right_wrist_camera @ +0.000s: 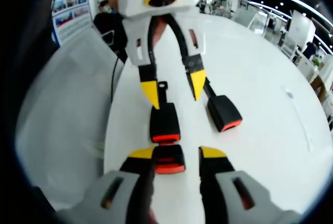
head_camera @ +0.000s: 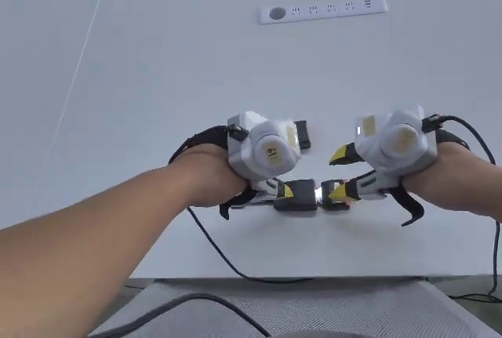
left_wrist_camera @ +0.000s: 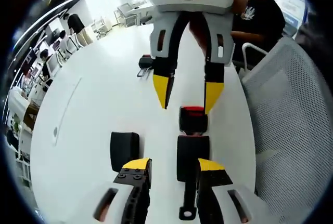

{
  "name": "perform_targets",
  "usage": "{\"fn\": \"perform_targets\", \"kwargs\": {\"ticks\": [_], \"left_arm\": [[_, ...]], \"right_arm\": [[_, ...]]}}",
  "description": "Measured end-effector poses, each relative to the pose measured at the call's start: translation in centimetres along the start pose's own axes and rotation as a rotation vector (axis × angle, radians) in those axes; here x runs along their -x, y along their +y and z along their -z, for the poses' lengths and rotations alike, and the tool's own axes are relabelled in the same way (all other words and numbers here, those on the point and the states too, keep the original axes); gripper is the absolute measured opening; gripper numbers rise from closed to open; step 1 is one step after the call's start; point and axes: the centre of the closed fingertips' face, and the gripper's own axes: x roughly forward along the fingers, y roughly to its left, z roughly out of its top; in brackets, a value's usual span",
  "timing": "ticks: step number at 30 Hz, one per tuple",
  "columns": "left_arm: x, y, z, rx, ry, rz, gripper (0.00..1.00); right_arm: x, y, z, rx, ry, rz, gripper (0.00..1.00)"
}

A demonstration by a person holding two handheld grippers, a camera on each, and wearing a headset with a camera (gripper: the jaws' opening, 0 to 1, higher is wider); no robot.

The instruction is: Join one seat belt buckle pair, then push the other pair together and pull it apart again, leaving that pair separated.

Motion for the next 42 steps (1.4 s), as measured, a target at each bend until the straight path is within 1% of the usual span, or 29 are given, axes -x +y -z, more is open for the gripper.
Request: {"fn": "perform_targets", "kwargs": {"ticks": [2,5,6,9,11,13,14,17,19,20,22,24,25,26,27,29,31,34,37,38,41,42], "left_arm": [[0.2,0.9,-0.4,0.001,-0.006,-0.009,0.35],[0.2,2.5,-1.0,0.014,-0.019,-0.028,0.35],[0.1,2.9,-1.0,0.018,-0.02,-0.031,0.35],[0.0,4.0,-1.2,0.013,-0.024,-0.046,0.36],[-0.2,5.0,-1.3,0.017,-0.026,-0.052,0.36],[-0.4,5.7,-1.2,0.012,-0.025,-0.059,0.37],[-0.5,6.1,-1.2,0.021,-0.026,-0.059,0.37],[-0.6,6.9,-1.0,0.022,-0.025,-0.066,0.39],[-0.8,7.4,-0.7,0.04,-0.023,-0.052,0.38],[-1.0,7.6,-0.6,0.042,-0.023,-0.051,0.37],[-1.4,8.2,0.0,0.045,-0.007,-0.052,0.38],[-1.6,8.6,0.4,0.032,0.0,-0.054,0.39],[-1.8,8.8,0.6,0.034,0.0,-0.047,0.39],[-2.0,8.8,0.7,0.035,-0.001,-0.037,0.38],[-2.2,8.9,0.9,0.023,0.001,-0.038,0.37],[-2.5,9.1,1.3,0.027,0.012,-0.034,0.37],[-2.9,9.2,1.5,0.037,0.014,-0.027,0.38],[-3.5,9.1,1.8,0.03,0.021,-0.017,0.39],[-4.0,8.7,2.0,-0.01,0.032,0.004,0.39],[-4.2,8.7,2.1,-0.02,0.036,0.004,0.4],[-4.4,8.3,2.3,-0.014,0.04,0.017,0.41],[-4.5,8.1,2.4,-0.023,0.046,0.026,0.41]], "right_arm": [[0.5,-0.4,0.2,-0.005,0.001,0.008,0.33],[1.7,-1.8,0.9,-0.008,0.015,0.036,0.33],[1.9,-2.0,1.1,-0.01,0.016,0.04,0.33],[3.1,-3.8,2.3,-0.021,0.034,0.074,0.33],[3.8,-5.0,3.3,-0.037,0.047,0.084,0.32],[4.3,-5.9,4.2,-0.032,0.062,0.095,0.32],[4.6,-6.5,4.8,-0.044,0.067,0.099,0.32],[5.1,-7.6,5.8,-0.053,0.08,0.106,0.33],[5.3,-8.3,6.5,-0.06,0.086,0.109,0.33],[5.4,-8.6,7.0,-0.052,0.097,0.115,0.33],[5.7,-9.6,8.1,-0.065,0.107,0.118,0.34],[5.9,-10.2,9.1,-0.066,0.127,0.127,0.36],[6.0,-10.5,9.9,-0.076,0.141,0.127,0.36],[6.1,-10.6,10.4,-0.094,0.144,0.126,0.36],[6.3,-11.0,11.0,-0.101,0.148,0.132,0.36],[6.7,-11.5,11.6,-0.111,0.15,0.141,0.36],[7.0,-12.0,12.0,-0.121,0.149,0.152,0.37],[7.1,-12.6,13.1,-0.135,0.162,0.164,0.37],[6.7,-12.5,14.0,-0.136,0.183,0.142,0.37],[6.5,-12.4,14.1,-0.135,0.188,0.133,0.37],[6.0,-12.2,14.5,-0.124,0.204,0.117,0.38],[5.8,-12.1,14.6,-0.114,0.215,0.109,0.38]]}}
